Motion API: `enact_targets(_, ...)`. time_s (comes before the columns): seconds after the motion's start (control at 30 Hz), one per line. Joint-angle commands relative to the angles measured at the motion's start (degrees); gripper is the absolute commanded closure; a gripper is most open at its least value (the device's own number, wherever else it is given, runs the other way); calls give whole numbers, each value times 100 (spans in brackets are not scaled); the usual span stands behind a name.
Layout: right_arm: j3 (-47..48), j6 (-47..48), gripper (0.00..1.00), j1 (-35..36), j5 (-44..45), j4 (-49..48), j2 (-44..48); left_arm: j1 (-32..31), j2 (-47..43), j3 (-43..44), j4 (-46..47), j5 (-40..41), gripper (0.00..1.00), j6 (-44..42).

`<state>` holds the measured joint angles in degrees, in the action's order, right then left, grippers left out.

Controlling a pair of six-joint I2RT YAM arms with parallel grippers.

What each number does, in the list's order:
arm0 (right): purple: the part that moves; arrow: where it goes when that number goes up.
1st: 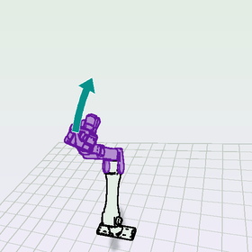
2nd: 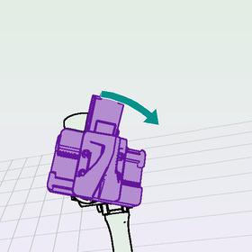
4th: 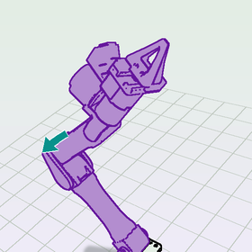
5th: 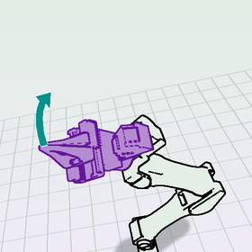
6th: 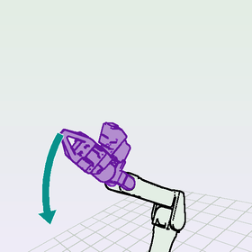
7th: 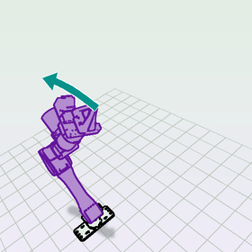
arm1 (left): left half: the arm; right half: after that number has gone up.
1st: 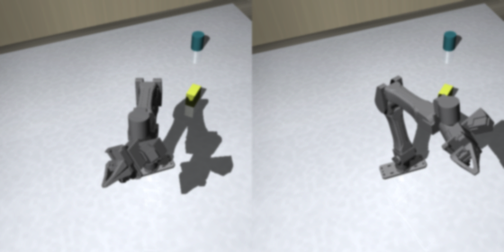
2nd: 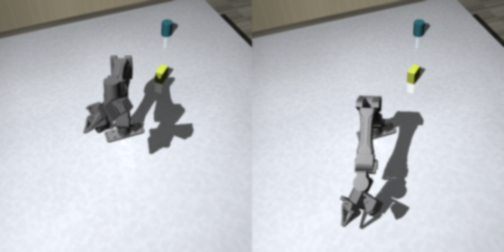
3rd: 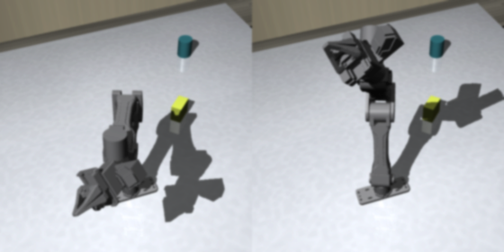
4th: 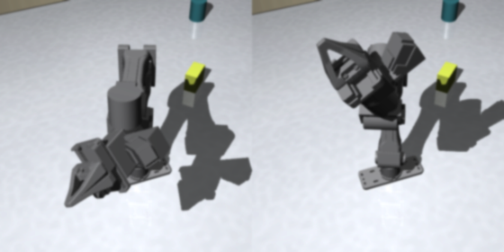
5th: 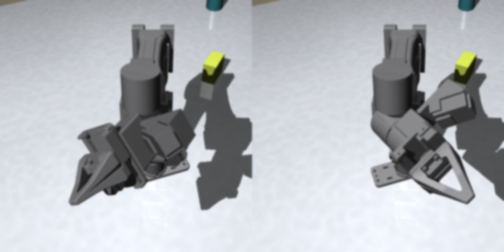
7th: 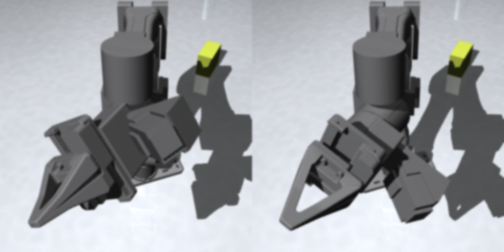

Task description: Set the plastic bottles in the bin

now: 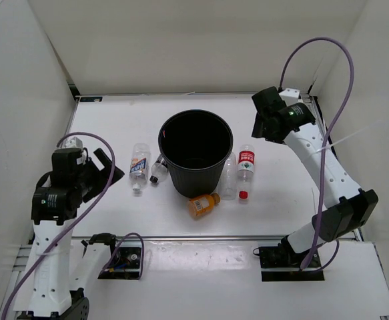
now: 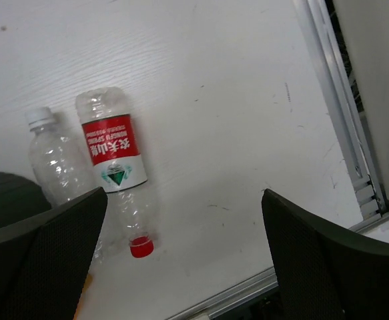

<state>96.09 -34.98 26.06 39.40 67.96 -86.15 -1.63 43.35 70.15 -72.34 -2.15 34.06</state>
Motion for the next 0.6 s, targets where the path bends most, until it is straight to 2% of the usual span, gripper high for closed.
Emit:
enact_targets(0.0, -90, 440, 0, 57, -415, -213, 63, -22, -178, -317, 158, 109, 0, 408)
enact_targets(0.2, -670, 379, 0, -267, -1487, -468, -156, -22, 322, 112, -264, 1075, 0, 233)
enact_targets(0.27, -906, 526, 0, -609, -2038, -608, -384, -22, 376, 113, -255, 1077, 0, 163)
enact_targets(0.37, -1276, 816, 0, -1022, -3330, -1257, -604, -22, 446, -141, 8, 743, 0, 56)
enact_targets(0.5, -1874, 1054, 0, -1287, -4341, -2198, -605, -22, 499, -370, 229, 409, 0, 118)
enact_targets(0.57, -1937, 1107, 0, -1288, -4449, -2375, -850, -22, 647, -370, 229, 356, 0, 118)
